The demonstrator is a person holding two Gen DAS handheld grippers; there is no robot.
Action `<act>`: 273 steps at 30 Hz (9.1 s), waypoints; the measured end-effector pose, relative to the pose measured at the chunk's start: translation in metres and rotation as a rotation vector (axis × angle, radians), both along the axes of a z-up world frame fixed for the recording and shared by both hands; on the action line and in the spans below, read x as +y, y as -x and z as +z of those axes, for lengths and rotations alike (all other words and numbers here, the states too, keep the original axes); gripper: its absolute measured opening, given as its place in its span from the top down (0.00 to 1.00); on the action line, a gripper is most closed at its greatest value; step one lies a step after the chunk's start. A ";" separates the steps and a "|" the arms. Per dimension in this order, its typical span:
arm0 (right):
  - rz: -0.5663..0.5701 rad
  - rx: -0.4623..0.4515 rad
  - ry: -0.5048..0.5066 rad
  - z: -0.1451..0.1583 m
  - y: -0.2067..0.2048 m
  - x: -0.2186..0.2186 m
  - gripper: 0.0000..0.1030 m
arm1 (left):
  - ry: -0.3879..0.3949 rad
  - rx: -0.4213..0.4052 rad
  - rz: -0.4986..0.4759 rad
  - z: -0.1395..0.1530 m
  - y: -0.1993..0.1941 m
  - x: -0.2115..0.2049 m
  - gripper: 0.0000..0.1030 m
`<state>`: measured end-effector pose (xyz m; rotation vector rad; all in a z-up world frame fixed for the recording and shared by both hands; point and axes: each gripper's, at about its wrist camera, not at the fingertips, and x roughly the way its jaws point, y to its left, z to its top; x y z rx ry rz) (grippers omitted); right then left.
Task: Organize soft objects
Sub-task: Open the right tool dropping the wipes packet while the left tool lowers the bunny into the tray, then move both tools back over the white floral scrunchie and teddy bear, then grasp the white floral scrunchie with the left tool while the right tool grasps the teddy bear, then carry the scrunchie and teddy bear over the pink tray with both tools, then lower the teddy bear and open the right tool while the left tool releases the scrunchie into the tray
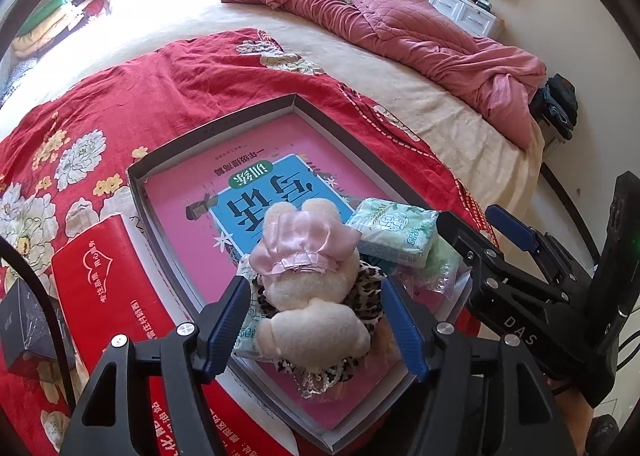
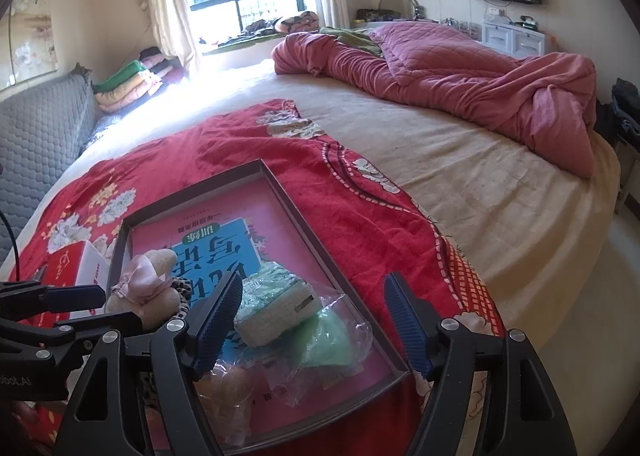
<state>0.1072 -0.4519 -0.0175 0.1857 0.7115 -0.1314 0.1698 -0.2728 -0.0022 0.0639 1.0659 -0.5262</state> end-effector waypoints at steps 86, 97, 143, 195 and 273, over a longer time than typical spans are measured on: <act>0.525 -0.120 0.241 0.107 0.084 0.254 0.25 | -0.043 -0.133 0.484 0.060 0.129 0.294 0.22; 0.613 -0.057 0.303 0.070 0.077 0.286 0.25 | -0.048 -0.070 0.491 0.026 0.122 0.300 0.22; 0.780 0.200 0.841 -0.082 -0.025 0.377 0.47 | -0.103 0.121 0.462 -0.090 0.076 0.310 0.34; 0.163 -0.143 -0.044 0.097 0.037 0.031 0.51 | 0.088 -0.140 -0.047 0.071 0.054 0.039 0.94; 0.241 0.044 0.021 -0.013 -0.008 0.028 0.45 | -0.077 0.006 -0.054 -0.017 -0.015 -0.023 0.93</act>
